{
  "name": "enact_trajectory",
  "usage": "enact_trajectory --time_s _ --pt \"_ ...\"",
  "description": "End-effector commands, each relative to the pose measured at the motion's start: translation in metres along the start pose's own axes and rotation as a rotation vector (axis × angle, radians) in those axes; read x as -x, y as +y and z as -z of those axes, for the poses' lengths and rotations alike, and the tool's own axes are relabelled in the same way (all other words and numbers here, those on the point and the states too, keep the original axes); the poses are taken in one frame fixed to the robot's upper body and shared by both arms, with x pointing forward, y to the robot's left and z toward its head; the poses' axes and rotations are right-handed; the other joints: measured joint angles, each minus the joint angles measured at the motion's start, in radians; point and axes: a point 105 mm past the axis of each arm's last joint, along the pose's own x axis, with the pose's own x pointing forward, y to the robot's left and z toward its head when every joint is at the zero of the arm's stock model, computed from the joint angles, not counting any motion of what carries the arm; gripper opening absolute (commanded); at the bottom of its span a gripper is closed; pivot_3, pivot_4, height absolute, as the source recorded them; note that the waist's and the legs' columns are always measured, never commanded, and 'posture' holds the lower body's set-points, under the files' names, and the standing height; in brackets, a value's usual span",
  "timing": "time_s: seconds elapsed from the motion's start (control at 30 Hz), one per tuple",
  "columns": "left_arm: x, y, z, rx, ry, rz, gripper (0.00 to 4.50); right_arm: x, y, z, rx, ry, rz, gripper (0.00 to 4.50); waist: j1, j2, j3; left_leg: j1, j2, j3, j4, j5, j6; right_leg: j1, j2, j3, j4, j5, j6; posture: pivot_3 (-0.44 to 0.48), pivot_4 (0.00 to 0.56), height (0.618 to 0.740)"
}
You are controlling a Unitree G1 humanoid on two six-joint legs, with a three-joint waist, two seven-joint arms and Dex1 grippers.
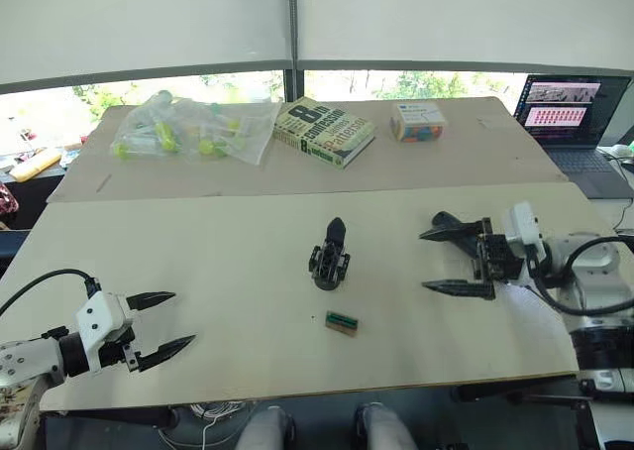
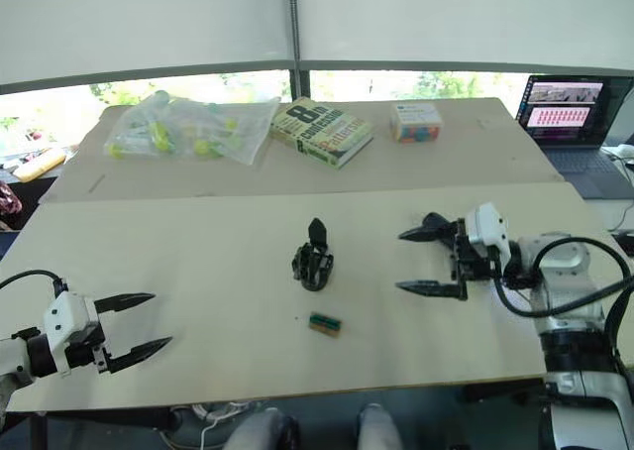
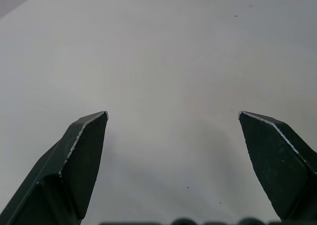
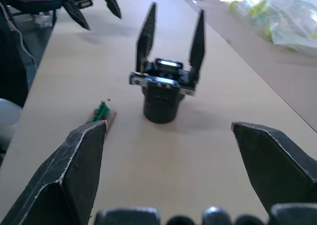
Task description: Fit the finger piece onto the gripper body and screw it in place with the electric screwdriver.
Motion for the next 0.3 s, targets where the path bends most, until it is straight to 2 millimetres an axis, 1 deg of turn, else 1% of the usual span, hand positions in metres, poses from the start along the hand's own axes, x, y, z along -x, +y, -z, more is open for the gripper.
enact_trajectory --time_s 0.03,0.1,0.3 --pt "0.0042 0.0086 -0.0142 -0.06 -0.033 -0.076 4.5 -0.0017 0.009 -0.0035 0.102 -0.019 -0.043 4.44 0.001 -0.001 -0.001 0.0 0.0 0.0 0.0 0.0 0.0 0.0 0.0 0.0 0.0 0.0 0.0 0.0 0.15 0.74" --pt "0.0044 0.0078 -0.0149 -0.055 -0.035 -0.081 4.5 -0.0009 0.0108 0.0003 0.119 -0.012 -0.049 4.44 -0.001 -0.001 -0.001 0.0 0.0 0.0 0.0 0.0 0.0 0.0 0.0 0.0 0.0 0.0 0.0 0.0 0.15 0.74" --pt "0.0055 0.0114 -0.0185 -0.053 -0.051 -0.131 4.5 0.0011 0.0056 0.005 0.13 -0.013 -0.018 4.44 -0.001 -0.001 -0.001 0.001 0.0 0.0 0.0 0.0 0.0 0.001 0.0 0.0 0.0 0.0 0.0 0.0 0.15 0.74"
